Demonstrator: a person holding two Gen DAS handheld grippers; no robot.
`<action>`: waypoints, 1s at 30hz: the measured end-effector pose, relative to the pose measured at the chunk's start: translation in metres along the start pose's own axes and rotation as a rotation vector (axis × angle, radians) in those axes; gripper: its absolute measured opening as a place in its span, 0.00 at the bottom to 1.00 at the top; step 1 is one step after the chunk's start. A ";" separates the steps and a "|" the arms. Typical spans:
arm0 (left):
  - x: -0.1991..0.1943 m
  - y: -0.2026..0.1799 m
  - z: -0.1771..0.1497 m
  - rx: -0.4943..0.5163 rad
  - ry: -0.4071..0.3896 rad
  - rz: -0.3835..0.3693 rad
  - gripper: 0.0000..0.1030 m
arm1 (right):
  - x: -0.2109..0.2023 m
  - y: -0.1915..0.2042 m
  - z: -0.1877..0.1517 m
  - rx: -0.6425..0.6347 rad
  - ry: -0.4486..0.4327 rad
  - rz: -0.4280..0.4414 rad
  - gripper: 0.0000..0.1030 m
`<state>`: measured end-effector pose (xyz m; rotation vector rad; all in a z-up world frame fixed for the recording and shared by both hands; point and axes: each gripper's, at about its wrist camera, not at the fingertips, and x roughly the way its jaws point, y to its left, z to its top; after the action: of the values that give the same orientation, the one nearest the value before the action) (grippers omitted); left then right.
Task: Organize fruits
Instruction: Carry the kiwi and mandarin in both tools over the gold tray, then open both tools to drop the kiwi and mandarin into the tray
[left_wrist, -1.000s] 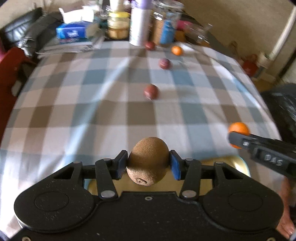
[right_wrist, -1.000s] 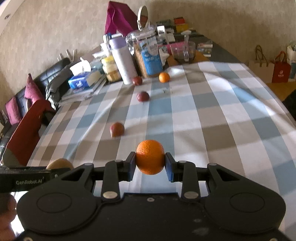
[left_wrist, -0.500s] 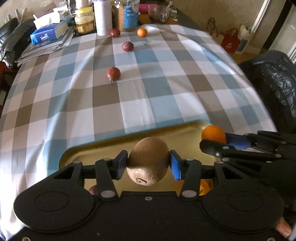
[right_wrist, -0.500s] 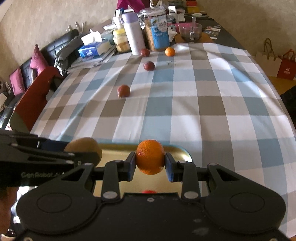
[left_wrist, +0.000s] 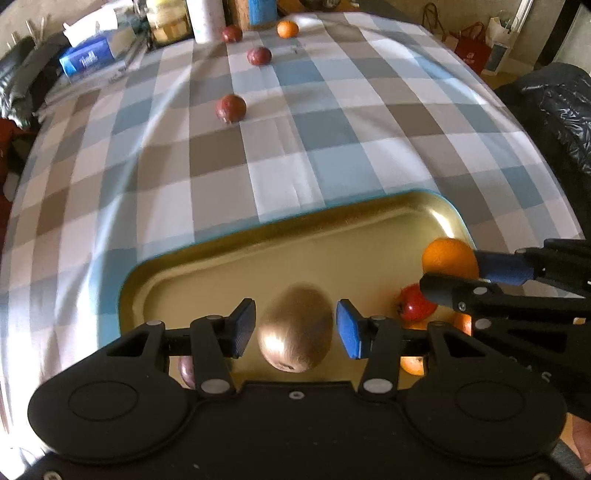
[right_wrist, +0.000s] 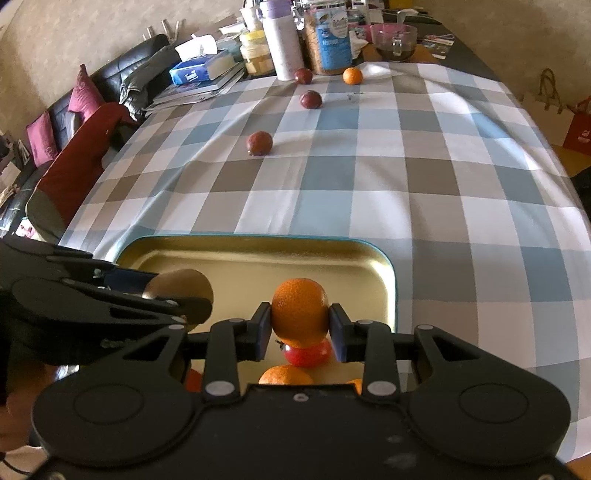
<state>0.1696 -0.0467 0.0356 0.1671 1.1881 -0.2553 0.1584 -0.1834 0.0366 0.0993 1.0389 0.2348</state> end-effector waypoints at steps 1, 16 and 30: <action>-0.003 0.000 0.000 0.005 -0.015 0.006 0.53 | 0.001 0.000 0.001 0.001 0.005 0.004 0.34; 0.003 0.016 0.011 -0.019 -0.018 0.053 0.54 | 0.007 -0.003 0.014 0.035 0.034 0.046 0.34; 0.006 0.038 0.042 -0.042 -0.050 0.123 0.55 | 0.021 0.001 0.032 0.013 0.065 0.005 0.34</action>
<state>0.2203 -0.0223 0.0452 0.1953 1.1285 -0.1265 0.1957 -0.1767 0.0353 0.1065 1.1046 0.2366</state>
